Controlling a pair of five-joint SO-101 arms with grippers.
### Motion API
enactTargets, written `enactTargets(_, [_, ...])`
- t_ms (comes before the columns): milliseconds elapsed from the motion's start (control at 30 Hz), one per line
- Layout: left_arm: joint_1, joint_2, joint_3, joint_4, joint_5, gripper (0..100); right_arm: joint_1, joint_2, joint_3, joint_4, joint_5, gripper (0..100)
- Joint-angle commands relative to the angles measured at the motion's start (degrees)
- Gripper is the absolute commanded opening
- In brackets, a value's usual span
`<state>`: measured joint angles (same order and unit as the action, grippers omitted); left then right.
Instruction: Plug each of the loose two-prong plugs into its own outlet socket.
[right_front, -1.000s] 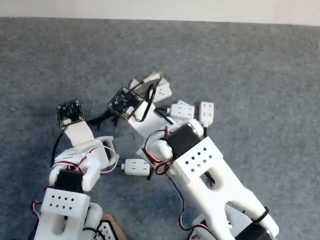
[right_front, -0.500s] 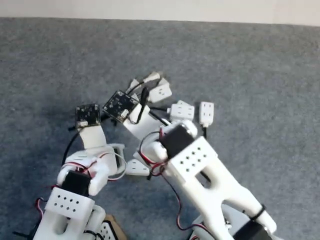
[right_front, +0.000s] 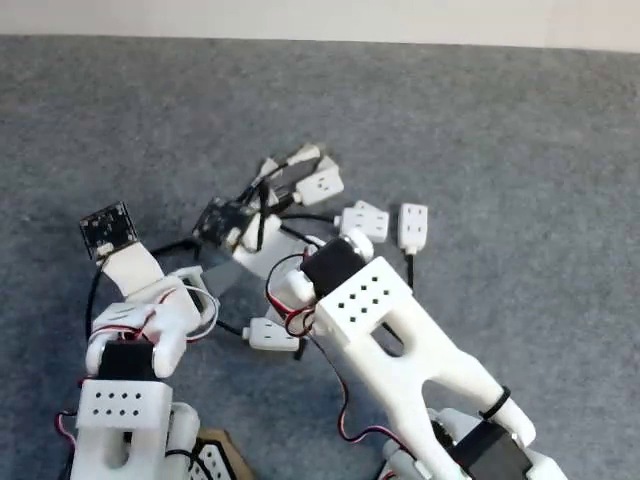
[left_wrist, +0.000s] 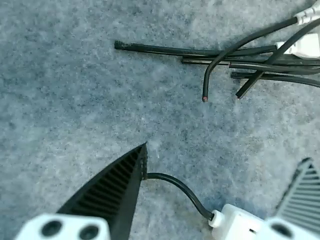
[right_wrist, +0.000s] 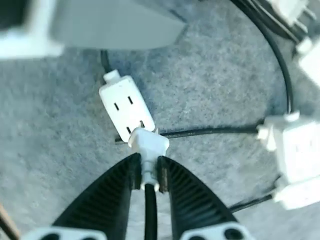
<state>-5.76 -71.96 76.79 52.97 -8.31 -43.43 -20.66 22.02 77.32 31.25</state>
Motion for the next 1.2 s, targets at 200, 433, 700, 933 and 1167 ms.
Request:
enactTargets(200, [-0.7, -0.2, -2.2, -1.9, 0.3, 43, -4.4, 0.0, -2.5, 0.3, 28.7, 0.5])
enactTargets(433, [-0.7, -0.2, -0.2, -5.3, 0.3, 43, -5.2, 0.1, -2.3, 0.5, 36.9, 0.5])
enactTargets(700, [-0.5, -0.1, 0.0, -6.0, 0.3, 43, -5.1, 0.1, 5.1, -5.1, 38.8, 0.5])
enactTargets(933, [-2.9, -0.3, -0.4, -6.7, 2.4, 43, -5.1, 0.1, 6.6, -5.8, 38.9, 0.5])
enactTargets(1167, [-11.2, -0.2, -2.3, -7.7, 8.4, 32, -5.1, 0.1, 6.5, -5.8, 38.9, 0.5])
